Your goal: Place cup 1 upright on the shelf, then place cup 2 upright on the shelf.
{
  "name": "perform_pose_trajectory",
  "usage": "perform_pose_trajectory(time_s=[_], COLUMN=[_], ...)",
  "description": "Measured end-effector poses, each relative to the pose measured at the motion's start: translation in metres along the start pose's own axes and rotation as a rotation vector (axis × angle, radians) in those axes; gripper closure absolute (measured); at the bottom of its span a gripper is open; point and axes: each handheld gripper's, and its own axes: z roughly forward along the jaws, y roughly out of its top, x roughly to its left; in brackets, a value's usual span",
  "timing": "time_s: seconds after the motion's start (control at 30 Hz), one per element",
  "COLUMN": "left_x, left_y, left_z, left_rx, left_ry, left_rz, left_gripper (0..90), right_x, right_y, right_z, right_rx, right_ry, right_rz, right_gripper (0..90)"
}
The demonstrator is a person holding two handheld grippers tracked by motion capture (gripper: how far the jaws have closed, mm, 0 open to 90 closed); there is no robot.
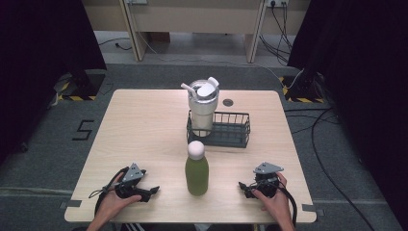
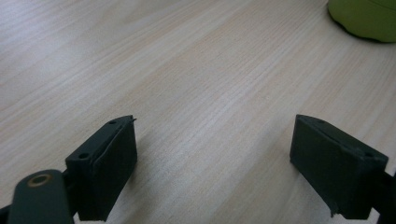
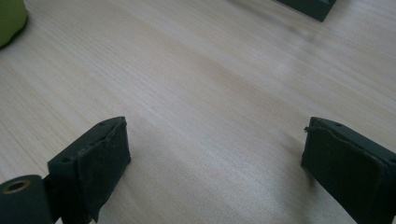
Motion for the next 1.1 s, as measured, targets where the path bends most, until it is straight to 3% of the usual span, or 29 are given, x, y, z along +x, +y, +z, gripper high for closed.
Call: perform_pose_trajectory(time_s=[0.57, 0.63, 0.67, 0.87, 1.0, 1.07, 1.1], left_x=[0.000, 0.000, 0.000, 0.000, 0.000, 0.000, 0.000], left_y=[0.000, 0.000, 0.000, 0.000, 0.000, 0.000, 0.000], left_z=[0.000, 0.000, 0.000, 0.000, 0.000, 0.000, 0.000], left_rx=[0.000, 0.000, 0.000, 0.000, 0.000, 0.000, 0.000], left_ry=[0.000, 0.000, 0.000, 0.000, 0.000, 0.000, 0.000], left_rz=[0.000, 0.000, 0.000, 0.000, 0.000, 0.000, 0.000], left_gripper=[14.2, 14.2, 14.1, 14.2, 14.2, 14.2, 14.2], right_x=[0.001, 0.001, 0.002, 0.010, 0.020, 0.026, 0.031], right_y=[0.000, 0.000, 0.000, 0.000, 0.004, 0.007, 0.010], right_z=[0.000, -0.001, -0.002, -0.007, -0.016, -0.020, -0.022], right_rx=[0.001, -0.005, -0.011, -0.042, -0.094, -0.123, -0.150], right_ry=[0.010, 0.007, 0.012, 0.021, 0.029, 0.057, 0.094], right_rz=[-0.005, -0.018, -0.023, -0.032, -0.066, -0.075, -0.084], right_gripper=[7.8, 11.3, 16.3, 15.3, 15.5, 15.5, 15.6])
